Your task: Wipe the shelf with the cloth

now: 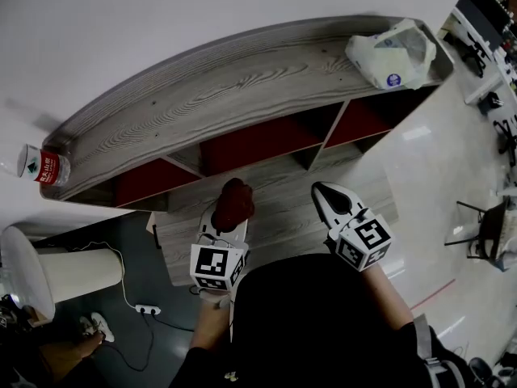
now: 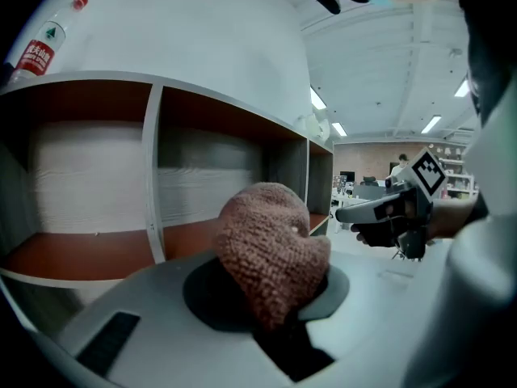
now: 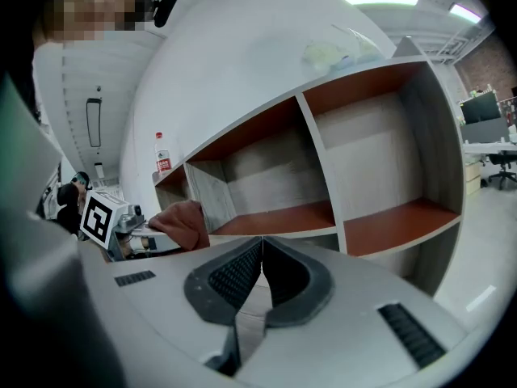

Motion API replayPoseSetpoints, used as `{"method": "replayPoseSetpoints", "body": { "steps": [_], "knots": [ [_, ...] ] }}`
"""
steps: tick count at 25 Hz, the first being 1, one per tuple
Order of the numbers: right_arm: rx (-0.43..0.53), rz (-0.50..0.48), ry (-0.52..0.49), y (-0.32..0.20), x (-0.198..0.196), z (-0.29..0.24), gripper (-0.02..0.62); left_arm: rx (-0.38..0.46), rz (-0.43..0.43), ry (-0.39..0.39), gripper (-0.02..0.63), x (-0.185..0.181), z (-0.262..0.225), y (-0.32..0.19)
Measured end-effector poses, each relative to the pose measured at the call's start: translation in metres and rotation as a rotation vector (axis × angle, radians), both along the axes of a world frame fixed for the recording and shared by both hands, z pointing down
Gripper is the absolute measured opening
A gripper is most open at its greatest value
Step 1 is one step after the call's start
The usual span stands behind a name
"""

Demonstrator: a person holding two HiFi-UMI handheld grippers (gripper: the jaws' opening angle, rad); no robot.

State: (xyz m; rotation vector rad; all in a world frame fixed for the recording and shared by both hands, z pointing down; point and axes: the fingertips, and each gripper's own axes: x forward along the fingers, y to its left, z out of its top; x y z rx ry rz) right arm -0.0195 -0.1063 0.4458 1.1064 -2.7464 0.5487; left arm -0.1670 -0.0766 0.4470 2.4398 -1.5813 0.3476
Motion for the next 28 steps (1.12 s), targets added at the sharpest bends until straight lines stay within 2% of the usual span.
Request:
{"method": "replayPoseSetpoints", "body": {
  "steps": [5, 12, 19, 28],
  "knots": [
    [0.083, -0.005, 0.018, -0.006, -0.005, -0.015, -0.003, -0.015, 0.012, 0.022, 0.080, -0.003, 0.004, -0.004],
    [0.134, -0.023, 0.028, -0.014, -0.010, -0.020, -0.003, -0.019, 0.018, 0.042, 0.081, -0.005, 0.005, -0.011],
    [0.124, -0.055, 0.033, -0.014, -0.019, -0.020, -0.003, -0.021, 0.018, 0.057, 0.081, -0.006, 0.005, -0.015],
    [0.098, -0.030, 0.008, -0.017, -0.020, -0.027, -0.003, -0.037, 0.031, 0.097, 0.081, 0.000, 0.006, -0.015]
  ]
}}
